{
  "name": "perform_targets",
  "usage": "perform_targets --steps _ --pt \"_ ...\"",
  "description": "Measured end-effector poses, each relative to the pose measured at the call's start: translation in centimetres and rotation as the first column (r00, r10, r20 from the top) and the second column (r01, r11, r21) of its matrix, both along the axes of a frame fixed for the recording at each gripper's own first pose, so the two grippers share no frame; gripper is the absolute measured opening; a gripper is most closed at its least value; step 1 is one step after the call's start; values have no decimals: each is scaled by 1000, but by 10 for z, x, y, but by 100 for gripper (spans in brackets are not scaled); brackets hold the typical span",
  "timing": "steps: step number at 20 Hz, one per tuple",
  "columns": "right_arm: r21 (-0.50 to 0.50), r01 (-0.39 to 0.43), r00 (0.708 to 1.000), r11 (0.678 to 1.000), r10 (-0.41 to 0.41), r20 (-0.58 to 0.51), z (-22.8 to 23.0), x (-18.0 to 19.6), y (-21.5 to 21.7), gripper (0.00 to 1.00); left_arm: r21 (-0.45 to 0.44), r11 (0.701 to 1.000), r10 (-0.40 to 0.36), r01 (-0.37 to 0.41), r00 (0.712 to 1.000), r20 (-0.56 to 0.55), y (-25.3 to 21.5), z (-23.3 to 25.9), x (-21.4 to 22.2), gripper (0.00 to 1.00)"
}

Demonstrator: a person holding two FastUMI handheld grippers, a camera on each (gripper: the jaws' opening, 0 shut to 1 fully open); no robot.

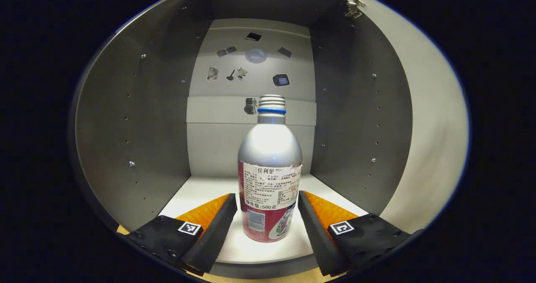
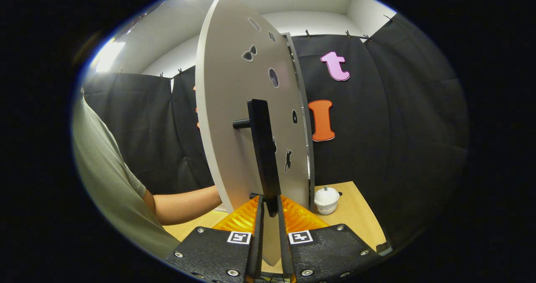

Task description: Open the cabinet door with the right hand, grasp the bottle in the cabinet with the left hand and place it on the coaster, then close the cabinet door with the right hand.

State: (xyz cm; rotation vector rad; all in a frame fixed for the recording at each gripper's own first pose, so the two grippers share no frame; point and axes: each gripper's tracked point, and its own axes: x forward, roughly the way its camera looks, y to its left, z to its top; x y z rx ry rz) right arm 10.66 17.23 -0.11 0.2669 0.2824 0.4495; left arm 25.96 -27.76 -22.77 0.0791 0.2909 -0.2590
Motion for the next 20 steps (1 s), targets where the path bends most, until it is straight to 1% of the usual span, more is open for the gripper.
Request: perform_targets --steps 3,5,8,9,10,11,12,13,17,18,19,20 --pt "-16 29 1000 999 -29 2 -1 2 -4 18 24 1000 2 -2 1000 1 1 -3 4 96" --pt "-39 43 999 998 -42 9 -3 4 -9 18 31 999 -15 14 1000 25 -1 6 3 96" --pt "-40 66 998 997 -66 4 -4 4 -12 18 42 998 -50 49 998 28 -4 11 -1 86" --pt "-43 74 997 996 -74 3 -5 4 -13 18 37 998 -51 50 999 10 -4 10 -4 86" --pt "-51 82 997 995 -82 3 -6 5 -14 18 15 999 -51 51 999 0 -4 12 -10 84" --pt "-63 86 996 994 -86 2 -7 5 -16 22 -2 999 -51 51 999 1 -5 15 -17 84" --pt "-71 91 996 993 -91 2 -7 5 -18 22 -6 998 -56 56 998 3 -2 18 -25 83" --pt "-76 95 995 993 -95 -3 -8 6 -19 18 1 998 -58 58 998 13 2 22 -30 83" --pt "-79 109 994 991 -110 -5 -9 4 -23 19 21 997 -76 75 995 59 18 40 -64 83" --pt "-79 114 993 990 -115 -4 -10 4 -24 23 24 997 -76 74 995 69 24 43 -73 83" --pt "-78 118 993 990 -119 -6 -9 5 -25 19 30 997 -72 70 994 81 30 45 -82 83" --pt "-76 119 993 990 -120 -7 -9 4 -24 19 27 997 -69 67 994 87 35 46 -90 81"
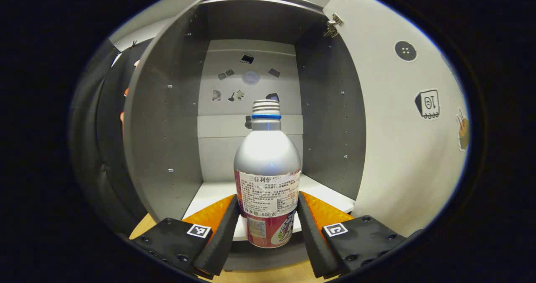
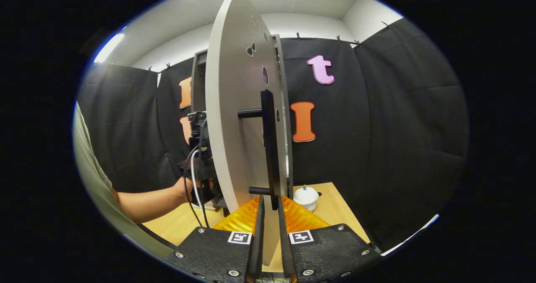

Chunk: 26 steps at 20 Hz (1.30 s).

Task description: Open the cabinet door with the right hand, grasp the bottle in the cabinet with the left hand and place it on the coaster, then close the cabinet door with the right hand.

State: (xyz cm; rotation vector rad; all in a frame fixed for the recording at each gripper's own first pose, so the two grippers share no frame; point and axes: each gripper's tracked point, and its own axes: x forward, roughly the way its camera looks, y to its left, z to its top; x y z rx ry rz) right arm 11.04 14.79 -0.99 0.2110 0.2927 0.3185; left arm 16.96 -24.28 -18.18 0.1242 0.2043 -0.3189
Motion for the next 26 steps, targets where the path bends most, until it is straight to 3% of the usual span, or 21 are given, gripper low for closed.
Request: perform_targets --steps 2,3,5,6,7,8,9,10,11,14,15,20,26 --pt "-1 1 1000 1000 -1 -2 -1 0 -1 14 -2 1000 4 -4 1000 10 11 2 -17 81" --pt "-5 -1 1000 1000 1 -4 -1 1 -1 20 -4 1000 11 -11 1000 12 16 3 -25 82" --pt "-12 -9 1000 1000 9 -6 -1 0 -1 20 -2 999 37 -37 999 12 31 3 -39 81" --pt "-18 -6 1000 1000 6 -5 -2 1 -2 14 -3 999 48 -48 999 11 37 2 -45 81" --pt "-23 -4 1000 1000 4 -2 -1 1 -4 23 -4 998 64 -64 998 9 42 2 -52 84" --pt "-24 -1 1000 1000 1 0 0 1 -6 24 -5 997 77 -77 997 6 49 1 -60 81" --pt "-20 0 1000 1000 0 0 -1 2 -9 24 -1 996 92 -92 996 4 55 -1 -68 81" --pt "-11 0 1000 1000 0 -2 -4 2 -14 13 5 994 108 -108 994 4 61 -2 -76 81" --pt "1 -8 1000 1000 8 -2 -4 3 -16 34 11 992 125 -125 992 -1 67 -5 -83 81" --pt "38 -69 998 997 69 5 -2 1 -13 35 25 983 180 -180 984 -1 85 -9 -105 83" --pt "35 -92 996 995 92 5 -3 1 -13 25 29 979 201 -201 980 4 91 -10 -113 85" --pt "62 -144 989 988 145 -13 -7 -1 -14 27 57 948 313 -314 949 17 131 -19 -149 81" --pt "72 -44 997 996 48 -56 -21 -12 -14 27 77 943 328 -323 942 -65 168 -66 -186 81"
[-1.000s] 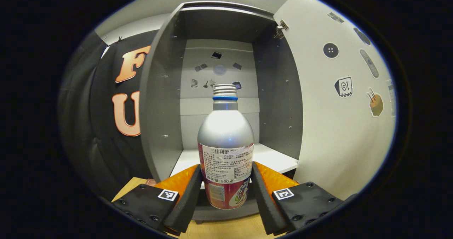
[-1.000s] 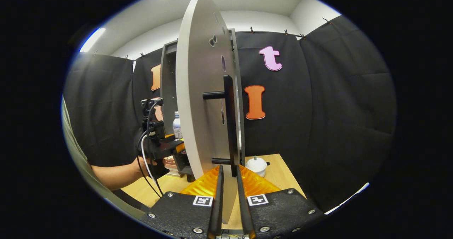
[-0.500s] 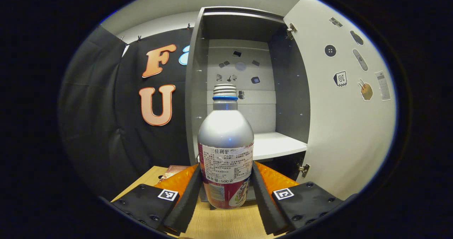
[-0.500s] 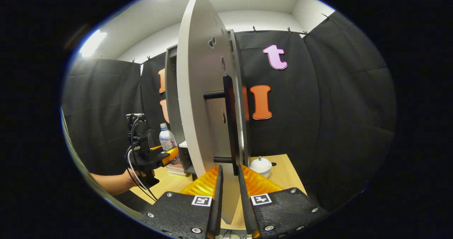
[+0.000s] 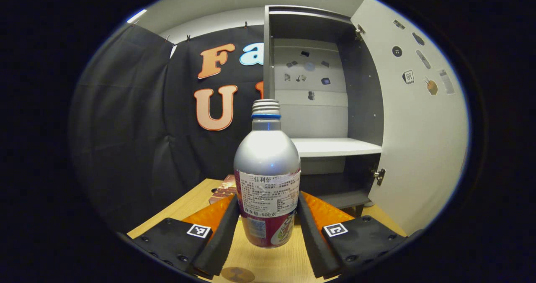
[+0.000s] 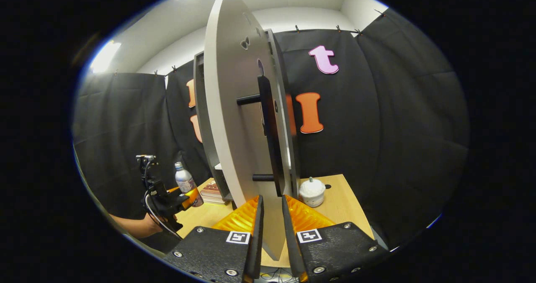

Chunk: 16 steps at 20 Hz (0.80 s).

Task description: Open the cabinet door with the right hand, grasp the bottle in the cabinet with the left hand and place it on the coaster, then close the cabinet door with the right hand.

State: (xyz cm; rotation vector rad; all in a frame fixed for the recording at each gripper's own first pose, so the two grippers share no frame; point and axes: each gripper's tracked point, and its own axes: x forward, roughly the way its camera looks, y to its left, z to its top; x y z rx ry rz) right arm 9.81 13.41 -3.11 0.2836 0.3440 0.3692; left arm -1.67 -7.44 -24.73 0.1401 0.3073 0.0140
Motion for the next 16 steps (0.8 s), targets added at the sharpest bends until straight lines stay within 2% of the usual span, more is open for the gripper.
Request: perform_targets --steps 5,6,7,8,9,10,11,12,16 --pt "2 133 988 991 -132 -85 -29 -26 -3 31 -20 999 -37 36 998 -45 20 -32 -28 84" --pt "-2 168 981 986 -168 -93 -32 -27 -4 31 -35 999 -42 39 997 -69 24 -45 -36 83" --pt "5 184 978 983 -182 -105 -37 -31 -2 36 -46 998 -38 33 995 -93 29 -58 -46 82" --pt "8 200 973 980 -197 -121 -41 -37 0 32 -53 998 -37 31 993 -112 34 -70 -54 81" --pt "7 210 969 978 -207 -136 -47 -43 1 32 -51 998 -34 28 992 -119 39 -78 -62 83" --pt "1 228 964 974 -225 -142 -52 -47 -2 36 -47 998 -37 31 992 -117 43 -83 -68 83" --pt "-2 248 958 969 -246 -147 -54 -49 -5 29 -38 999 -37 33 993 -114 48 -89 -73 83" --pt "-4 268 952 963 -266 -149 -53 -49 -6 34 -31 999 -41 38 993 -108 52 -95 -78 83" --pt "-56 306 941 950 -311 -133 -54 -49 -17 34 22 999 -35 37 997 -67 72 -118 -91 83"
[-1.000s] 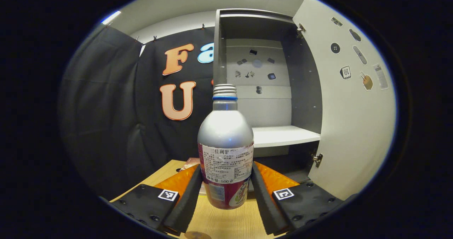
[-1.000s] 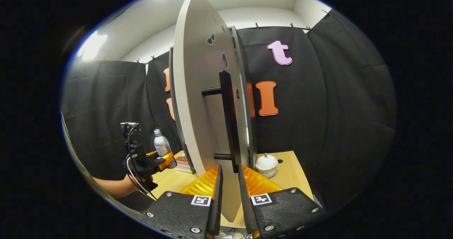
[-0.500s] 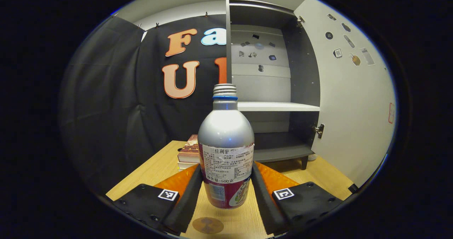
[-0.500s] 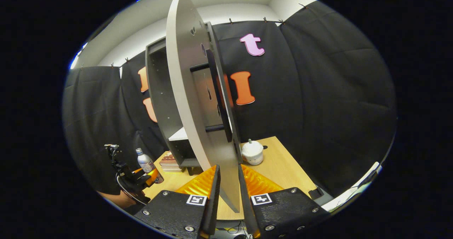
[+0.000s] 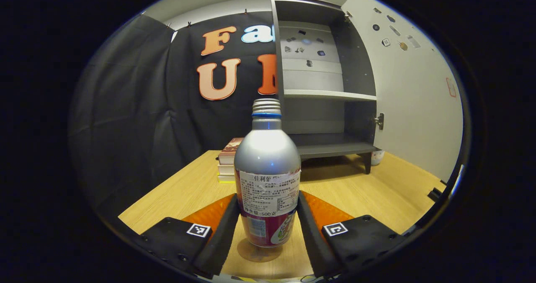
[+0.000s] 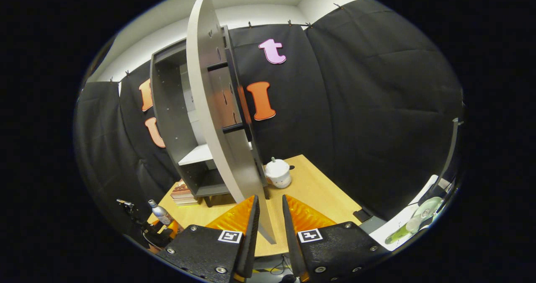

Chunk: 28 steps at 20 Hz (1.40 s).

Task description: Open the cabinet door with the right hand, grasp the bottle in the cabinet with the left hand and place it on the coaster, then close the cabinet door with the right hand.

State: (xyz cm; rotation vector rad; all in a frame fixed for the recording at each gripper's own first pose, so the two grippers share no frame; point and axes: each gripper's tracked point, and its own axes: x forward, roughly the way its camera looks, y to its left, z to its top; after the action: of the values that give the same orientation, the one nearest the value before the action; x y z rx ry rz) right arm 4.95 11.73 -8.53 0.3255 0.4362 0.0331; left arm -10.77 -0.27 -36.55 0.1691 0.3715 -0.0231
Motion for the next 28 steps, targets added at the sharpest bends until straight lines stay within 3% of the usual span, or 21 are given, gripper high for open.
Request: perform_targets --steps 9,13,16,22,24,28 --pt "-1 -3 999 1000 3 -45 -16 9 6 34 -22 999 39 -39 999 6 28 -59 -9 83" --pt "0 8 999 1000 -8 -32 -10 10 3 34 -17 1000 1 -1 1000 0 25 -70 -12 82" --pt "0 1 1000 1000 -1 -10 -1 14 2 34 -24 999 -29 29 1000 4 23 -69 -15 85" --pt "3 3 1000 1000 -3 6 12 18 -1 36 9 1000 5 -4 999 -41 37 -47 -18 96" --pt "3 -1 1000 1000 1 18 18 20 -5 43 14 1000 -10 11 998 -64 34 -36 -19 96" --pt "22 -8 998 1000 6 69 39 34 -22 43 11 1000 -14 15 995 -96 29 -16 -21 96"
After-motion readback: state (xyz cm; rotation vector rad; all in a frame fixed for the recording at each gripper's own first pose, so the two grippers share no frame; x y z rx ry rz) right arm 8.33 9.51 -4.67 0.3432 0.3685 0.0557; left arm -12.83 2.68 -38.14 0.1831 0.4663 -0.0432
